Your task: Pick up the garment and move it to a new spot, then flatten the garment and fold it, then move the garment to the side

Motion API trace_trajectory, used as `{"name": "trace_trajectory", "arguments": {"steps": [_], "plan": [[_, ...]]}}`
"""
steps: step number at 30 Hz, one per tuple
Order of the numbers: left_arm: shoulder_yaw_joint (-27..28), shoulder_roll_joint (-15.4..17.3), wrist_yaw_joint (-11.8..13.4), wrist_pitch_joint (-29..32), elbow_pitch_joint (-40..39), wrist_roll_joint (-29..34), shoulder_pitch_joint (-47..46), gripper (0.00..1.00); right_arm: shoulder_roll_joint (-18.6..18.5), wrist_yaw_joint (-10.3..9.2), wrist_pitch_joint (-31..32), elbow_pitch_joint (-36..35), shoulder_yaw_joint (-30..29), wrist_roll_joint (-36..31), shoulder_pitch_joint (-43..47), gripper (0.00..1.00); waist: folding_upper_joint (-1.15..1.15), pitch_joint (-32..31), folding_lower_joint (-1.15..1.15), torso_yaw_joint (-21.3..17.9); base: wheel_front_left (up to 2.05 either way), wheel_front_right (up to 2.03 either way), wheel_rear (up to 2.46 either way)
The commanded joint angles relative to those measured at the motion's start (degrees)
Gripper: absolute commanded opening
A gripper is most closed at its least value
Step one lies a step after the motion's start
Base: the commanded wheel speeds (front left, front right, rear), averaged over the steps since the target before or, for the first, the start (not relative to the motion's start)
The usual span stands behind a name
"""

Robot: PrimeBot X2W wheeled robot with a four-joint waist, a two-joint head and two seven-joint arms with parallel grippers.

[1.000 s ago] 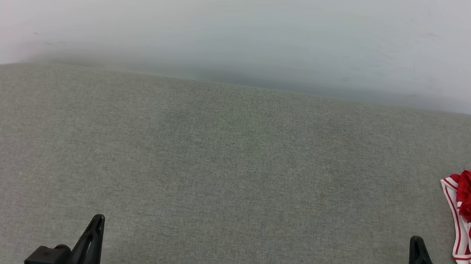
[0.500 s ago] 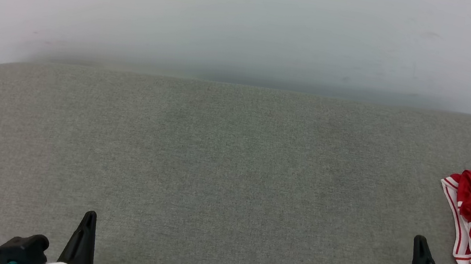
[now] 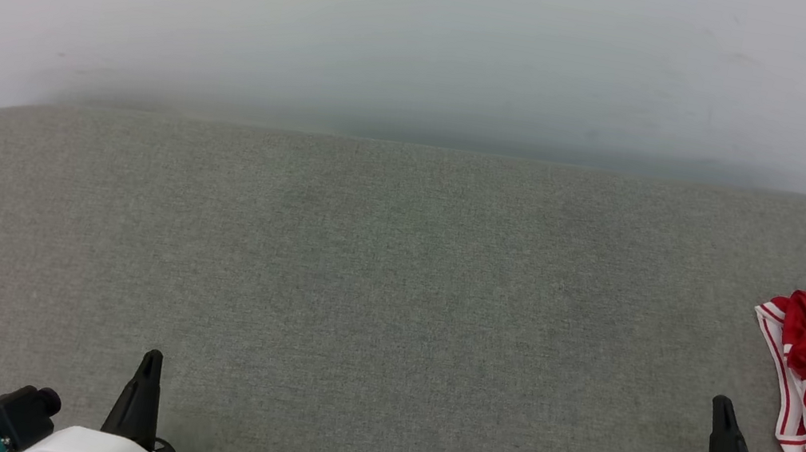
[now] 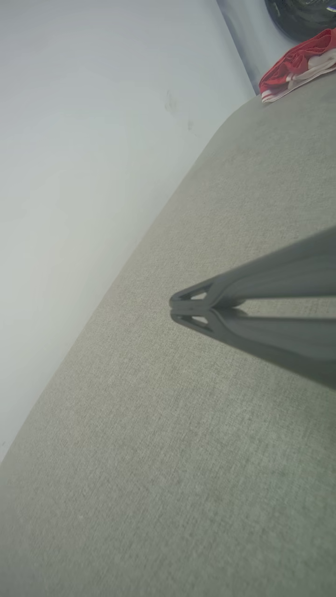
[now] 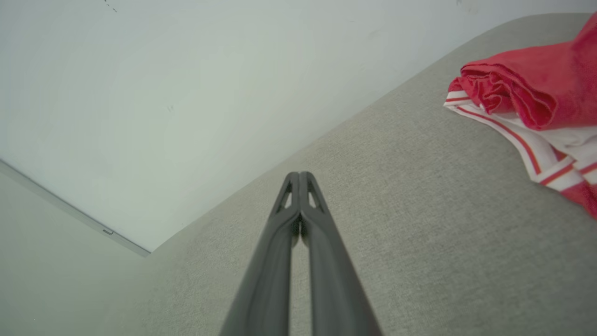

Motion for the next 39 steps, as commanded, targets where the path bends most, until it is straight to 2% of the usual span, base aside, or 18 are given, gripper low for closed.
{"name": "trace_trajectory", "arguments": {"steps": [1, 39], "plan": [[0.28, 0.03, -0.39, 0.55, -0.41, -2.53, -1.96, 0.00, -0.63, 0.00, 0.43, -0.40, -0.04, 2.59, -1.99, 0.00, 0.00, 0.02, 0.00, 0.00, 0.00, 0.00, 0.00], [2.76, 0.00, -2.77, 7.39, 2.68, -30.48, -6.56, 0.00, -0.82, -0.01, 7.04, 3.31, -1.00, 29.67, -6.04, 0.00, 0.00, 0.32, 0.00, 0.06, 0.00, 0.00, 0.00]]}}
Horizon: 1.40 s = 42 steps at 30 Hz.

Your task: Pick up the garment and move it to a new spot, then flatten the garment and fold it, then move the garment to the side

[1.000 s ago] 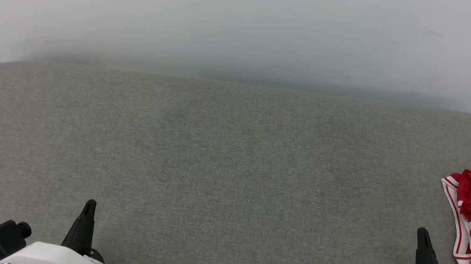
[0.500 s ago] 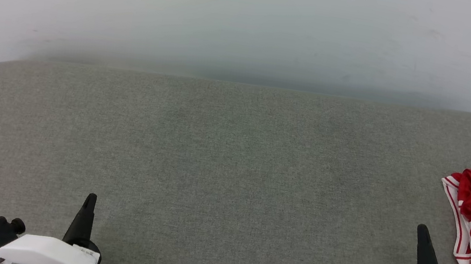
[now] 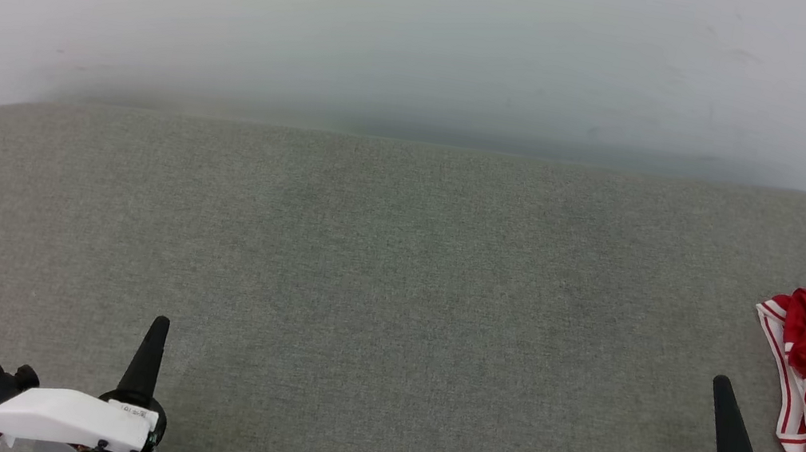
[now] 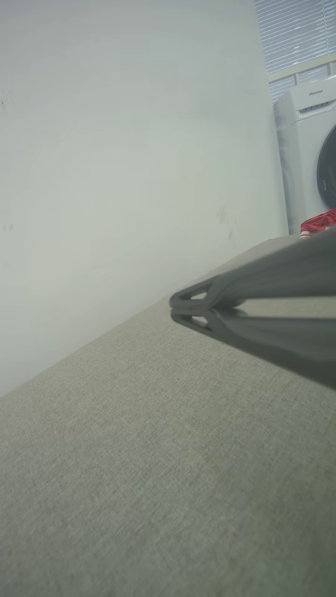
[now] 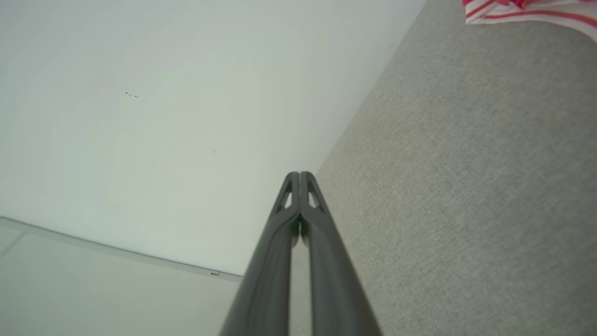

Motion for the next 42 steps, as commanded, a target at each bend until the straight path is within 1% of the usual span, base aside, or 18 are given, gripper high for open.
{"name": "trace_trajectory", "arguments": {"steps": [1, 20, 42], "plan": [[0.36, 0.02, -0.48, 0.39, -0.10, -1.48, -1.18, 0.00, -0.43, 0.01, 0.37, -0.21, -0.19, 1.48, -1.43, 0.00, 0.00, 0.01, 0.00, 0.00, 0.00, 0.00, 0.00], [1.20, 0.00, -1.35, 2.94, 1.02, -11.86, -3.00, 0.00, -0.27, 0.00, 3.01, 1.27, -0.79, 11.29, -2.84, 0.00, 0.00, 0.16, 0.00, 0.03, 0.00, 0.00, 0.00], [2.10, -0.02, -2.18, 5.47, 2.23, -22.05, -4.59, 0.00, 0.02, 0.00, 5.73, 2.70, -1.45, 20.83, -4.44, 0.00, 0.00, 0.33, 0.00, 0.06, 0.00, 0.00, 0.00]]}}
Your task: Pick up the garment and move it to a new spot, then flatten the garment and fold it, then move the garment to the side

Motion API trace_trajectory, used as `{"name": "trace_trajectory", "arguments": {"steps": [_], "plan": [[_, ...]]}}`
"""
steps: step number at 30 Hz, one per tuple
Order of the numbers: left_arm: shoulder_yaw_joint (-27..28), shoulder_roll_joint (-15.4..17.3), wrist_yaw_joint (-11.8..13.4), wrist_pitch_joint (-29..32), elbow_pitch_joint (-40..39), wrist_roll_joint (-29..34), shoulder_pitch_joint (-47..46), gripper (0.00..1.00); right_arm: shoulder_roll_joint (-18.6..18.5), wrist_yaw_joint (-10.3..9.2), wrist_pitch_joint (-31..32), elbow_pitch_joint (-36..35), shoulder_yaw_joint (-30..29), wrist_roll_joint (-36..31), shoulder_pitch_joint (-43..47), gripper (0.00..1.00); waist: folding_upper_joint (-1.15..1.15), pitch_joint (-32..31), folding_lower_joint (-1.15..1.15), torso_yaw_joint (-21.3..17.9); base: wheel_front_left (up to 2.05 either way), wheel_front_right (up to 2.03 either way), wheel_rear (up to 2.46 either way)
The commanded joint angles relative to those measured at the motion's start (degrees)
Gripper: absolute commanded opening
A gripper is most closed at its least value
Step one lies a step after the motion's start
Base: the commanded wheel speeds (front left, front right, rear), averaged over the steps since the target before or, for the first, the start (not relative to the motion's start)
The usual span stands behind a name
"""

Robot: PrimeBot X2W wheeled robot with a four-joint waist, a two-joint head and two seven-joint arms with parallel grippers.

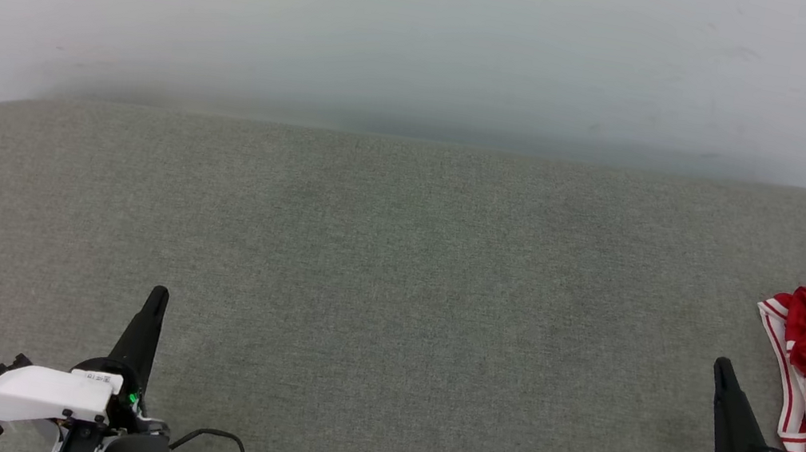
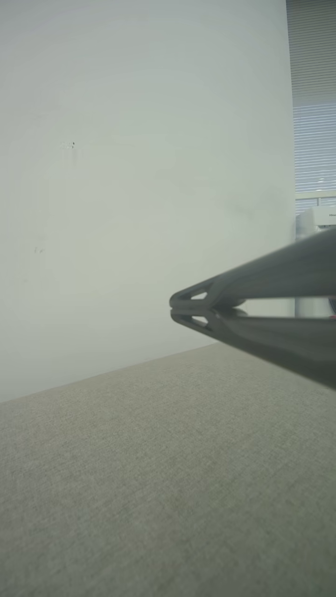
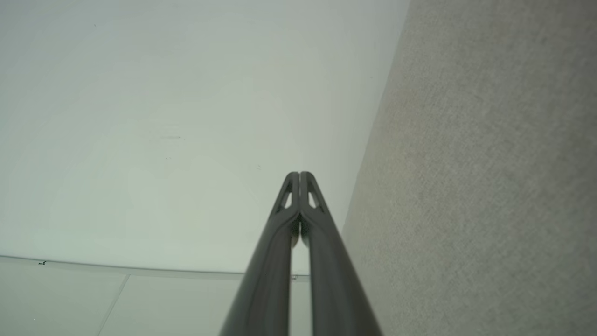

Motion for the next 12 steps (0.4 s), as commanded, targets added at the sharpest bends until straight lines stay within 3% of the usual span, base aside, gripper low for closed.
{"name": "trace_trajectory", "arguments": {"steps": [1, 12], "plan": [[0.30, -0.02, -0.36, 0.50, 0.17, -1.38, -1.06, 0.00, -0.02, 0.00, 0.42, 0.20, -0.11, 1.29, -1.31, 0.00, 0.00, 0.01, 0.00, 0.00, 0.00, 0.00, 0.00], [0.61, -0.04, -0.62, 1.36, 0.56, -4.81, -1.44, 0.00, 0.13, 0.00, 1.44, 0.66, -0.42, 4.52, -1.66, 0.00, 0.00, 0.08, 0.00, 0.02, 0.00, 0.00, 0.00]]}}
